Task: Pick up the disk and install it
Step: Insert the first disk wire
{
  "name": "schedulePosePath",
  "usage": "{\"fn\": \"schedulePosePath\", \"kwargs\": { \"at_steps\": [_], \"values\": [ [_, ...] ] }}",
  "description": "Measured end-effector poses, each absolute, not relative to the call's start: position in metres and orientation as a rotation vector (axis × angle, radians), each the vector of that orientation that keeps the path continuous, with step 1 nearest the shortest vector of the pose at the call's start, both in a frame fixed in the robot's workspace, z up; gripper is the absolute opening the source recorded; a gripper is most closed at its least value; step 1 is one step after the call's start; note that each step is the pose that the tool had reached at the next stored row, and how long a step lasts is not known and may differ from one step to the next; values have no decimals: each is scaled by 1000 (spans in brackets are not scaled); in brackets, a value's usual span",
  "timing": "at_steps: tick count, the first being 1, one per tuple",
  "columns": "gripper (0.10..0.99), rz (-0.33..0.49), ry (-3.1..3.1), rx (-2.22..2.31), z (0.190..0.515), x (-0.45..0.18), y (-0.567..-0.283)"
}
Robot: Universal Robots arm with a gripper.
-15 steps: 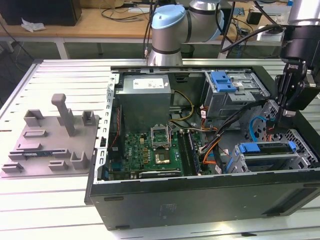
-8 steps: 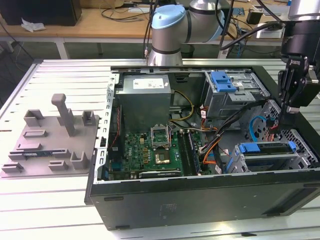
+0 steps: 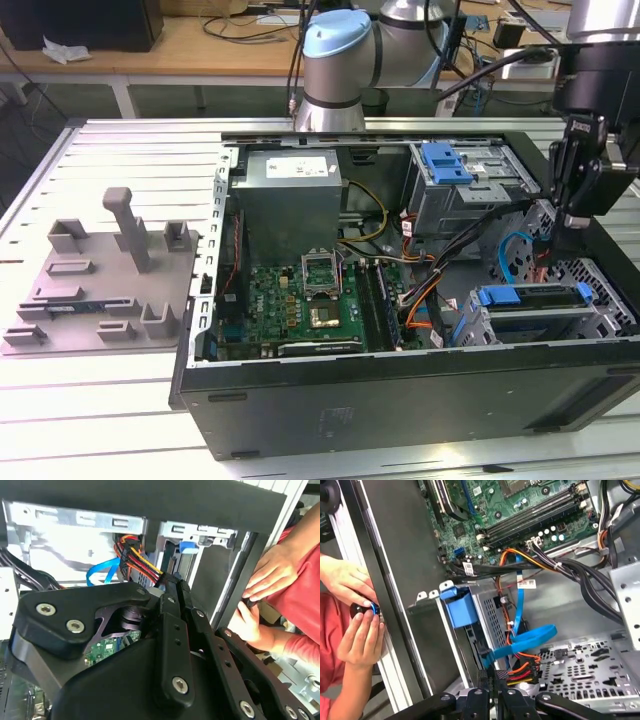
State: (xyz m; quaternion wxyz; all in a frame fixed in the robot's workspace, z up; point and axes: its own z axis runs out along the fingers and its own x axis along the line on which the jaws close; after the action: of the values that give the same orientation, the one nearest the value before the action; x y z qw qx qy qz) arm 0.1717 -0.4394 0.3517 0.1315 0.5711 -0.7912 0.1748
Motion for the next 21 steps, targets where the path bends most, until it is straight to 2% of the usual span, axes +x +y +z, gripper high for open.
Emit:
{"fn": "schedulePosePath", "kwargs": {
  "at_steps": [21],
  "values": [
    [165, 461, -2394, 1706, 352, 154, -466]
  ]
}}
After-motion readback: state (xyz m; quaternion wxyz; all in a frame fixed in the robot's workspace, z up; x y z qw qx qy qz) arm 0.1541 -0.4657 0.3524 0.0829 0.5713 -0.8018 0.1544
